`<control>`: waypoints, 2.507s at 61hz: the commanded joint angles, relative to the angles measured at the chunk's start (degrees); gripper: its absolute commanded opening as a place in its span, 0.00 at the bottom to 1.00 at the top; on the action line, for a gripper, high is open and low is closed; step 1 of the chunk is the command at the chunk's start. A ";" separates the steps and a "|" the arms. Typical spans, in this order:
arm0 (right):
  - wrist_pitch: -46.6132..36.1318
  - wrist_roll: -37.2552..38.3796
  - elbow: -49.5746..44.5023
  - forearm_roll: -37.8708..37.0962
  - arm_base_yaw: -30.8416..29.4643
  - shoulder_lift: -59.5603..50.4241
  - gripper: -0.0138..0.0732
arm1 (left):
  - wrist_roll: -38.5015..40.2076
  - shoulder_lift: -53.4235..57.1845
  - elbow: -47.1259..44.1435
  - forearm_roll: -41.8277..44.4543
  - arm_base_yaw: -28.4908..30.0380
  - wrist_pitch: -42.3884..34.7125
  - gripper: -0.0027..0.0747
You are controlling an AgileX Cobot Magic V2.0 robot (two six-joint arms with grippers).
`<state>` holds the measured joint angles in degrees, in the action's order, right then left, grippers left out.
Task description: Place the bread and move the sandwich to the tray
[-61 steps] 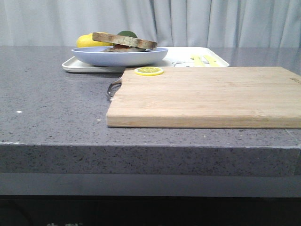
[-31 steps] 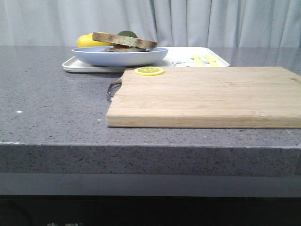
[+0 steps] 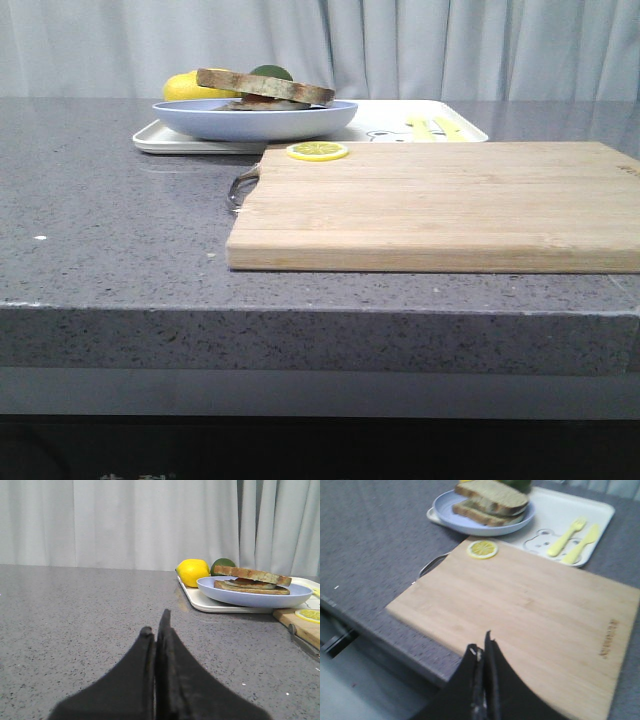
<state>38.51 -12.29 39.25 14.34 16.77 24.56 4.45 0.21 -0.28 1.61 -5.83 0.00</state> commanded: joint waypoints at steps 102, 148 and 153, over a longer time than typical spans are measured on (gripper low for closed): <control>-42.64 20.83 -40.65 -15.77 -16.47 -26.21 0.08 | 0.10 1.26 0.01 -0.07 0.10 -4.85 0.01; -42.51 18.26 -40.65 -15.72 -16.47 -26.15 0.08 | 0.10 1.26 0.01 -0.07 0.10 -4.85 0.01; -42.51 18.26 -40.65 -15.72 -16.47 -26.15 0.08 | 0.10 1.26 0.01 -0.07 0.10 -4.85 0.01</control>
<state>0.54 6.41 -1.66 -0.78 0.55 -0.51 4.45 0.21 -0.28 1.61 -5.75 0.00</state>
